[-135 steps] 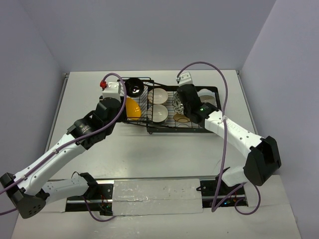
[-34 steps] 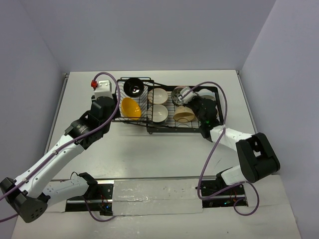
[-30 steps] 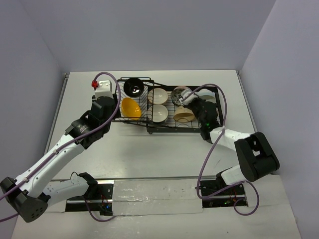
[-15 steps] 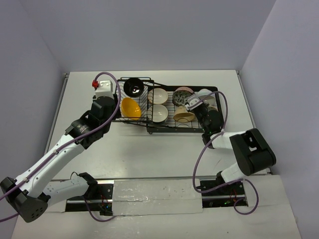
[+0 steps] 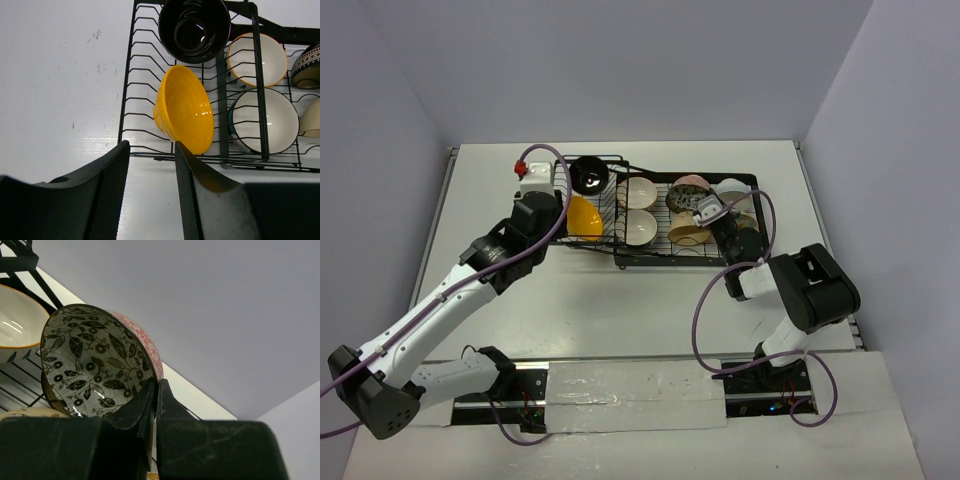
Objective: Load the bowls into the dish rack
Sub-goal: Insert the bowl into the dish rack.
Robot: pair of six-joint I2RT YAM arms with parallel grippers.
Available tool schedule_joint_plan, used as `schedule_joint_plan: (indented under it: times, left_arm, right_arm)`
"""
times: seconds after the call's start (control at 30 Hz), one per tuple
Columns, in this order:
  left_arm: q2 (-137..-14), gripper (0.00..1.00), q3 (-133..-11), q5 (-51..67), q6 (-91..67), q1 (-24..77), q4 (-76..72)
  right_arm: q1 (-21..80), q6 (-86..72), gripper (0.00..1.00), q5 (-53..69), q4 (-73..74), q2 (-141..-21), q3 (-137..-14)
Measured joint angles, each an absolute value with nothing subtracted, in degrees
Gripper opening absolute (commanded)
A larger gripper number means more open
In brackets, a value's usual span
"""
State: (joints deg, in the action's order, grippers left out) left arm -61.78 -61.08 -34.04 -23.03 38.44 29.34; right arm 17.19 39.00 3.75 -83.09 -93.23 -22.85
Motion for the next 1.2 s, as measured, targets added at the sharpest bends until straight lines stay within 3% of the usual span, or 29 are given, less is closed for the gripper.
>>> schedule_joint_plan:
  times: [0.9, 1.0, 1.13, 1.2]
  left_arm:
    - [-61.3, 0.43, -61.1, -33.3, -23.0, 38.8, 29.3]
    - [-61.3, 0.43, -61.1, -33.3, -23.0, 38.9, 29.3]
    - [-61.3, 0.43, -61.1, -33.3, -23.0, 39.0, 29.3]
    - [-61.3, 0.43, -61.1, -33.3, -23.0, 39.1, 29.3]
  right_arm:
    - [16.6, 38.3, 0.0, 9.1, -79.9, -95.1, -15.9]
    - [16.5, 37.8, 0.2, 8.7, -80.5, -95.5, -16.0]
    - [16.2, 36.9, 0.32, 7.7, -79.8, -96.5, -16.0]
    - [16.1, 36.2, 0.28, 7.6, -80.0, -96.6, -16.1]
